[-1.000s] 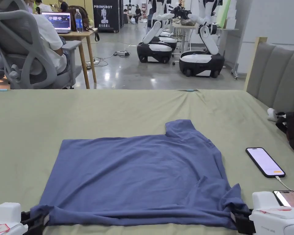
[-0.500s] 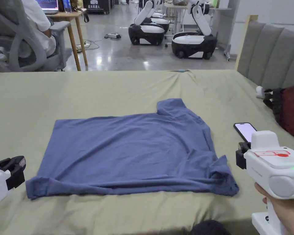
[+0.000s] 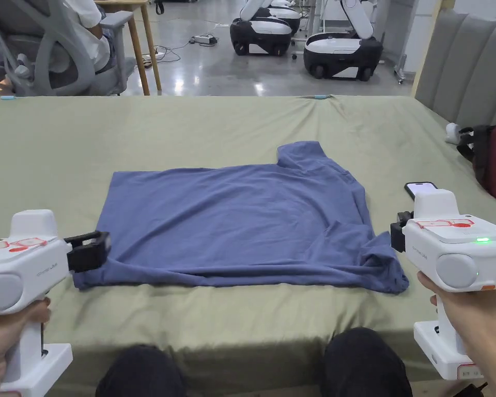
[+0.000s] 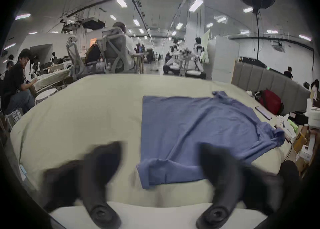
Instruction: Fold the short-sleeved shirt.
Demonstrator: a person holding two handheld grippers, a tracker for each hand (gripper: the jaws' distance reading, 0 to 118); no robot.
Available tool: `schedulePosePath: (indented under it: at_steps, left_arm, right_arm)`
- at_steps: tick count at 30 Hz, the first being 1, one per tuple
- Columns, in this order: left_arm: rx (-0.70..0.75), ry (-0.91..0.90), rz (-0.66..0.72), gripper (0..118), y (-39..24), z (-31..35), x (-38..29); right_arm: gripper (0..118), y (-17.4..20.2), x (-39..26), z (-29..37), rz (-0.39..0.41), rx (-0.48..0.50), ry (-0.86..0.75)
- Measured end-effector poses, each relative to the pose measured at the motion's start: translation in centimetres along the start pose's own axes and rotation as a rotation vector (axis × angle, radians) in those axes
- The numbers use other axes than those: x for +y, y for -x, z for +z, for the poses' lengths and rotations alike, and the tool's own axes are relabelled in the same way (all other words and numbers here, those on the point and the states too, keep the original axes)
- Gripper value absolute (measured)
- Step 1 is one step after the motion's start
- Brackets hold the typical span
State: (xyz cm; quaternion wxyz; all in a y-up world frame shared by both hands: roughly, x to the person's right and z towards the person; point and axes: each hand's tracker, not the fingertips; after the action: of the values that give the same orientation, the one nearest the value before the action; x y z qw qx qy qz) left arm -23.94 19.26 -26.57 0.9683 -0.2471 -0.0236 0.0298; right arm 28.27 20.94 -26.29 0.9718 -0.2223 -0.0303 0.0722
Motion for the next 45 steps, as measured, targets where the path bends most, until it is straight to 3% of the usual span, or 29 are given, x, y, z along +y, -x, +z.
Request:
schedulePosePath:
  at_steps: [1,6,7,9,10,11,16,17,18,20,21,23,28,29,30,31,36,41,45]
  left_arm:
    - [0.012,0.03,0.002,118,0.0,-1.0,-0.1]
    - [0.075,0.114,-0.028,100,0.0,-4.2,-0.8]
    - [0.065,0.136,-0.04,94,-0.1,-4.6,-1.2]
    - [0.027,0.181,-0.038,68,-0.2,-5.0,-1.9]
    - [0.024,0.198,-0.039,45,-0.3,-5.2,-2.4]
    - [0.016,0.207,-0.041,3,-0.3,-5.4,-2.9]
    - [0.021,0.162,0.005,5,0.0,-4.5,-2.9]
    - [0.015,0.158,0.007,5,0.1,-4.3,-2.7]
    - [0.012,0.155,0.003,5,0.2,-4.2,-2.6]
    - [0.009,0.147,-0.017,5,0.1,-3.9,-2.2]
    - [0.007,0.143,-0.025,5,0.1,-3.8,-2.1]
    - [0.01,0.136,-0.037,5,-0.1,-3.6,-2.0]
    - [0.01,0.129,-0.027,5,0.2,-3.4,-1.9]
    - [0.007,0.129,-0.032,5,0.2,-3.4,-1.9]
    - [0.005,0.13,-0.036,5,0.3,-3.3,-1.9]
    - [0.001,0.128,-0.043,5,0.4,-3.2,-1.9]
    - [-0.051,0.066,-0.043,5,0.9,-1.5,-0.1]
    - [-0.063,0.0,-0.047,5,0.9,-1.7,5.2]
    - [-0.052,0.0,0.005,5,1.4,-6.0,9.7]
  right_arm:
    - [0,0.0,0.0,0.0,0.002,0.004,0.003]
    - [0,0.2,-0.5,-0.2,0.005,0.017,0.022]
    - [0,0.2,-0.6,-0.2,0.007,0.018,0.027]
    - [0,0.1,-0.9,-0.5,0.007,0.02,0.04]
    - [0,0.1,-1.0,-0.7,0.009,0.02,0.046]
    - [0,0.1,-1.1,-0.9,0.014,0.018,0.055]
    - [0,-0.4,-1.1,-1.9,0.018,0.019,0.083]
    - [5,-0.7,-1.1,-2.3,0.014,0.029,0.09]
    - [25,-0.9,-1.1,-2.6,0.01,0.052,0.1]
    - [111,-1.3,-1.6,-3.7,-0.011,0.106,0.155]
    - [118,-1.3,-1.9,-4.3,-0.009,0.089,0.169]
    - [102,-1.2,-2.4,-4.6,0.003,0.061,0.18]
    - [89,-1.2,-4.4,-5.7,-0.014,0.045,0.312]
    - [73,-1.4,-5.0,-5.9,-0.017,0.067,0.351]
    - [35,-1.5,-5.1,-5.9,-0.021,0.098,0.364]
    - [4,-1.7,-5.4,-6.1,-0.035,0.132,0.374]
    - [3,-2.8,-1.8,-4.0,-0.04,0.13,0.238]
    - [3,-3.2,6.1,-3.9,-0.06,0.134,0.099]
    - [3,-2.7,11.0,-9.3,-0.021,0.114,0.063]
